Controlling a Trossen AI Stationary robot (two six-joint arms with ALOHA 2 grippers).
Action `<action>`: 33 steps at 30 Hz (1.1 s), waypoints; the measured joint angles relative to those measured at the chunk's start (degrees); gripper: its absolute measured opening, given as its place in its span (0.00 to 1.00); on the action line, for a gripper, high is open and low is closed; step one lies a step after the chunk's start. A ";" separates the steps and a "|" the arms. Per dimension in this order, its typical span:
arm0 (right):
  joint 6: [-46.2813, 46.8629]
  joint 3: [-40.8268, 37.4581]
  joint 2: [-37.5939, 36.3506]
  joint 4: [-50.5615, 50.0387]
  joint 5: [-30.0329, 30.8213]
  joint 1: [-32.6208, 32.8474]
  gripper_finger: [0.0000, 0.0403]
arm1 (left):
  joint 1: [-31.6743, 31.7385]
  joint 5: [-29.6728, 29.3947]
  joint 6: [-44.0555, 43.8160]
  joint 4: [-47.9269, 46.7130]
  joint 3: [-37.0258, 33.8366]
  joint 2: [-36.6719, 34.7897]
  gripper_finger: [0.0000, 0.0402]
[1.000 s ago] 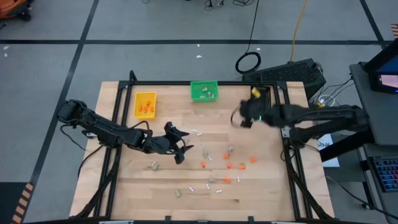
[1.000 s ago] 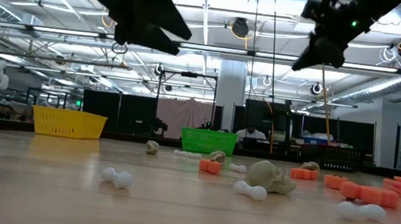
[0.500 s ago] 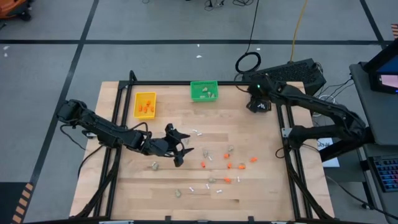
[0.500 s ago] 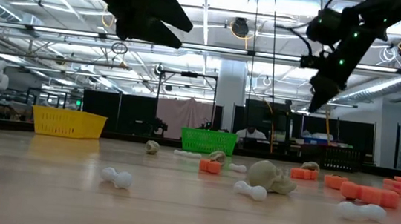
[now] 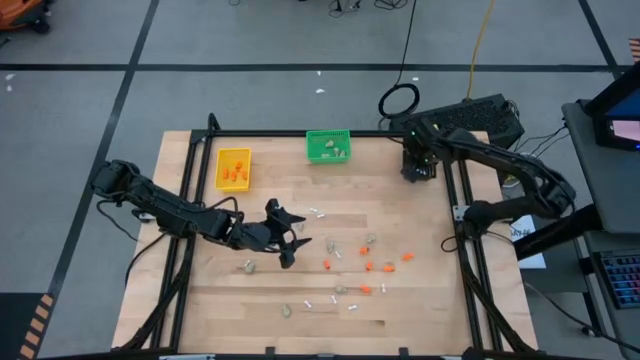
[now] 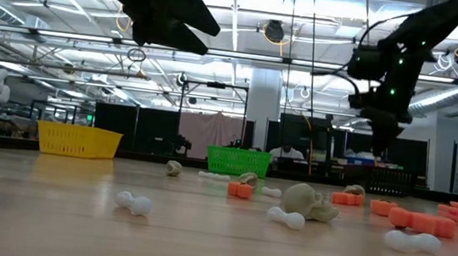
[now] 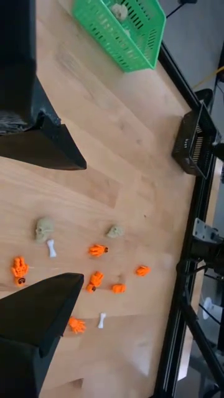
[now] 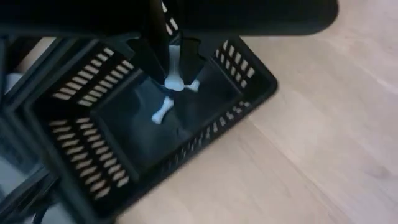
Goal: Sort Halloween decoration
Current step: Put the white bone toy into the black bin, then put the orange skeleton toy into the yellow bin
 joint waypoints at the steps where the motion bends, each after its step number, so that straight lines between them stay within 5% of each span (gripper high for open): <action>1: -0.05 0.00 1.06 -0.01 -0.02 -0.40 0.00 | 0.00 -0.02 -0.02 0.00 0.00 0.00 0.70; 17: -1.40 0.00 10.70 2.67 0.30 -3.57 0.05 | -0.02 0.27 -0.06 -0.46 0.02 0.00 0.70; 28: 0.32 0.00 2.90 0.92 3.23 -3.36 0.30 | -0.02 0.36 -0.09 -0.55 0.02 0.00 0.70; 33: 3.37 0.00 -6.13 -1.55 -1.86 -0.53 0.36 | -0.02 0.29 -0.09 -0.57 0.02 0.00 0.70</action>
